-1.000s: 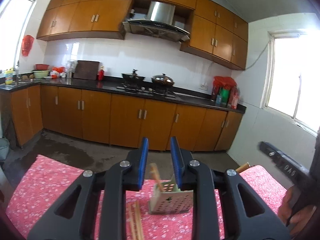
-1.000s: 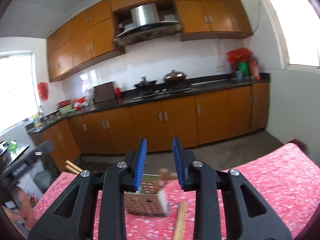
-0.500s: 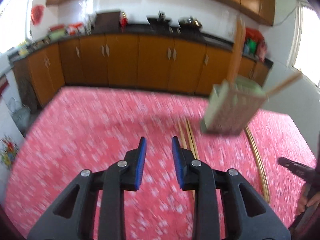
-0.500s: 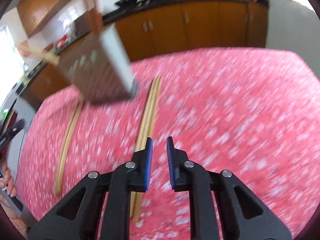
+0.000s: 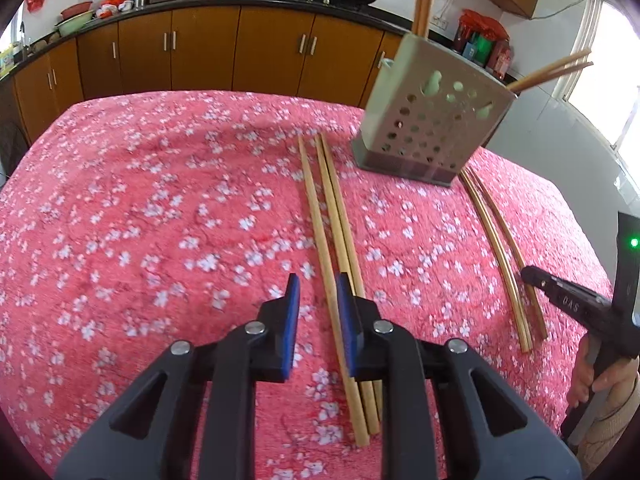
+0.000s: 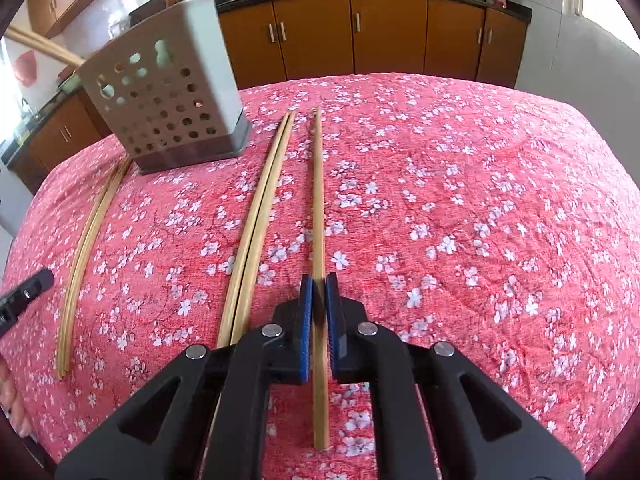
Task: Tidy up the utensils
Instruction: 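Grasp a chopstick with the left tool while the right tool grasps another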
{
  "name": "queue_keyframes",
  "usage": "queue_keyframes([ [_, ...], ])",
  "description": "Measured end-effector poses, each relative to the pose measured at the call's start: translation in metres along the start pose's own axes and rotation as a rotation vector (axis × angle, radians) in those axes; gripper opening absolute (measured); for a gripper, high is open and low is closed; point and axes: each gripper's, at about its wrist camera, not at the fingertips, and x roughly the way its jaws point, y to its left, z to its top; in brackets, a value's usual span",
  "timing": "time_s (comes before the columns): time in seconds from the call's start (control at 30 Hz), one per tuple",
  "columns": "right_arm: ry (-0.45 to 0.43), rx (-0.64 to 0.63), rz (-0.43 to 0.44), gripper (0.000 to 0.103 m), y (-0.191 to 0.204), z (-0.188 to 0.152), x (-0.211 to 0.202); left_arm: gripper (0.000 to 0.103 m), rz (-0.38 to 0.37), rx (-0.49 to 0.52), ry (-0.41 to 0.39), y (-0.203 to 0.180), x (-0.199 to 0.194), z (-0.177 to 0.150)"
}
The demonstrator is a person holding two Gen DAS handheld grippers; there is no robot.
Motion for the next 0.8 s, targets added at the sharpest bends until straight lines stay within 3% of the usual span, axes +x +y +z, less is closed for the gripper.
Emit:
queue_keyframes([
  [0.2,-0.007,-0.01,-0.001,0.008,-0.002,-0.003,-0.004,0.016,0.004,0.051,0.028,-0.013,0.007,-0.002],
  [0.3,-0.004,0.0,0.007,0.008,-0.005,-0.003,-0.004,0.014,0.051,0.079,0.053,-0.016,0.016,-0.005],
  [0.53,-0.018,-0.047,-0.001,0.008,-0.001,-0.013,-0.011,0.009,0.144,0.133,0.029,-0.023,0.022,-0.005],
  [0.8,-0.072,-0.007,-0.084,0.008,-0.022,0.006,0.001,0.009,0.244,-0.004,0.007,0.036,0.034,0.033],
])
